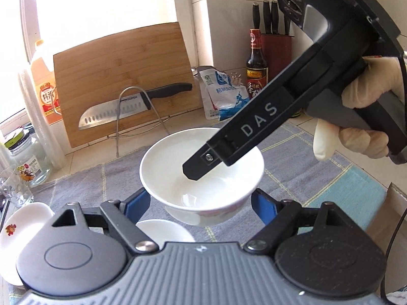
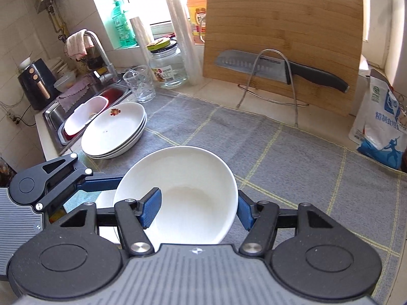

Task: Organize plates and bowls
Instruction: 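Carry the pink-print bowl with the right tool over the two stacked bowls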

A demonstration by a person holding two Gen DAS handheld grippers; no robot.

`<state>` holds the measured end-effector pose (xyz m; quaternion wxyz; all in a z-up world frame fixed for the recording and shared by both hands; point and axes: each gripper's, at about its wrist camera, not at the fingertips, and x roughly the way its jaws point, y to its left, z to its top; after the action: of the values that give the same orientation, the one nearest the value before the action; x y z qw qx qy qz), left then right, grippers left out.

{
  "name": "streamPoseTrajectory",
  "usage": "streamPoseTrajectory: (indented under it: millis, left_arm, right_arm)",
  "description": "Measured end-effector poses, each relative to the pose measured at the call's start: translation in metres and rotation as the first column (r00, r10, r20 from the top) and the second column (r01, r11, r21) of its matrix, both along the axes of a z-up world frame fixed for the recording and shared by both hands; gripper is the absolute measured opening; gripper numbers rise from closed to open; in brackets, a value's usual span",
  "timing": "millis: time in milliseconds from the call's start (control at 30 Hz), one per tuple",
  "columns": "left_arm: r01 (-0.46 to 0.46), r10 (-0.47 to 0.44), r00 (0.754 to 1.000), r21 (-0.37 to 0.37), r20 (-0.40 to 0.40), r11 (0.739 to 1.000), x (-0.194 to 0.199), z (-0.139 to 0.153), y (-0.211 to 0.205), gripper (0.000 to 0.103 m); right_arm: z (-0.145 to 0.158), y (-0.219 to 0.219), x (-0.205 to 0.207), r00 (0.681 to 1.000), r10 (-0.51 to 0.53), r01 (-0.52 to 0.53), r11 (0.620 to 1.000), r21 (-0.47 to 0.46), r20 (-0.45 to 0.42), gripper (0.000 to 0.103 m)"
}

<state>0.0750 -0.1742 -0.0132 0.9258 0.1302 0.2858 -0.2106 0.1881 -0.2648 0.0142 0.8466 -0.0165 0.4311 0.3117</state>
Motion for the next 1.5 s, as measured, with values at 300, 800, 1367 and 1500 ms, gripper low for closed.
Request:
streamPoseTrajectory:
  millis: [300, 800, 1367, 1500]
  left_arm:
    - [-0.057, 0.057, 0.998, 0.002, -0.032, 0.998, -0.013, -0.004, 0.046, 0.086]
    - [-0.079, 0.076, 0.991, -0.024, -0.109, 0.997, -0.015, -0.016, 0.075, 0.086]
    - [-0.071, 0.064, 0.986, -0.041, -0.153, 0.997, -0.010, -0.024, 0.076, 0.086]
    - [-0.071, 0.062, 0.985, -0.049, -0.162, 0.996, -0.010, -0.024, 0.077, 0.086]
  right_arm:
    - [-0.003, 0.053, -0.006, 0.996, 0.083, -0.082, 0.997, 0.012, -0.014, 0.068]
    - [-0.022, 0.086, -0.008, 0.991, 0.118, -0.120, 0.993, -0.018, -0.063, 0.068]
    - [-0.032, 0.089, -0.007, 0.991, 0.110, -0.113, 0.993, -0.039, -0.080, 0.068]
    - [-0.034, 0.091, -0.007, 0.990, 0.113, -0.117, 0.992, -0.046, -0.079, 0.070]
